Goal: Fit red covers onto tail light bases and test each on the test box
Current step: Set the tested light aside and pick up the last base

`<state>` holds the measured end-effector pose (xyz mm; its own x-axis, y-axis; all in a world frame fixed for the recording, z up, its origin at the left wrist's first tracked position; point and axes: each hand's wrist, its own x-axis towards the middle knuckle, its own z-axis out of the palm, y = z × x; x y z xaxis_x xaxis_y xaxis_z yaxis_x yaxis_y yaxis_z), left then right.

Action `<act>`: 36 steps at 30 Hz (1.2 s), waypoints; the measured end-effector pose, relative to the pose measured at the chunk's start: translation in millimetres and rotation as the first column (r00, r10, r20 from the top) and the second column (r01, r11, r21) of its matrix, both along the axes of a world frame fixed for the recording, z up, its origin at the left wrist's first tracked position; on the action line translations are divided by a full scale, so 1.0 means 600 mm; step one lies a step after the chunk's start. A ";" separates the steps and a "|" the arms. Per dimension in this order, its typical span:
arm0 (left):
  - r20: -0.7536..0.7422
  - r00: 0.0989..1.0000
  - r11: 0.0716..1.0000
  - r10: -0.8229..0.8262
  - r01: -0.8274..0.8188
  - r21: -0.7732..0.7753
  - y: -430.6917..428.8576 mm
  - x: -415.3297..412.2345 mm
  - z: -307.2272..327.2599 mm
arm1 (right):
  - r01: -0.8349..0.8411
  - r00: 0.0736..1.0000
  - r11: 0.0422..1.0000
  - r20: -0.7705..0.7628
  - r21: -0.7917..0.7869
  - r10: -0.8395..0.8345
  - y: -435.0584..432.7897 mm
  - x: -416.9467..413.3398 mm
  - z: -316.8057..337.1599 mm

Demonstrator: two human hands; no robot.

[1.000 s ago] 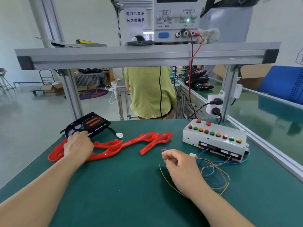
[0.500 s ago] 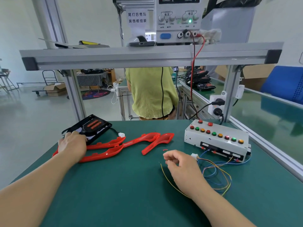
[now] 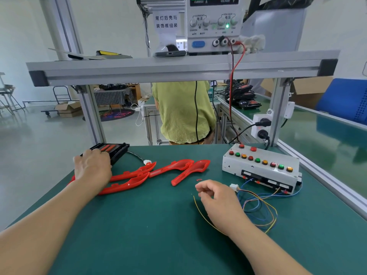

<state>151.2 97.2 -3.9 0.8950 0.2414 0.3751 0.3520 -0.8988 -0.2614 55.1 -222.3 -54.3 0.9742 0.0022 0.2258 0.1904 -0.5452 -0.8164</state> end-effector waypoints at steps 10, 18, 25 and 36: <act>0.056 0.978 0.965 -0.199 0.206 -0.163 -0.166 -0.118 0.076 | -0.007 0.996 0.998 -0.090 0.062 0.013 0.008 -0.012 0.006; -0.085 0.933 0.924 -0.349 0.328 -0.197 -0.294 -0.189 0.051 | -0.126 0.966 0.898 -0.152 0.422 0.208 0.019 -0.024 0.015; -0.143 0.895 0.882 -0.422 0.369 -0.293 -0.345 -0.202 0.031 | -0.148 0.848 0.772 -0.323 0.618 0.420 0.019 -0.021 0.019; 0.008 0.807 0.585 -0.590 0.434 -0.685 -0.283 -0.196 0.071 | -0.054 0.852 0.763 -0.368 0.644 0.371 0.016 -0.015 0.018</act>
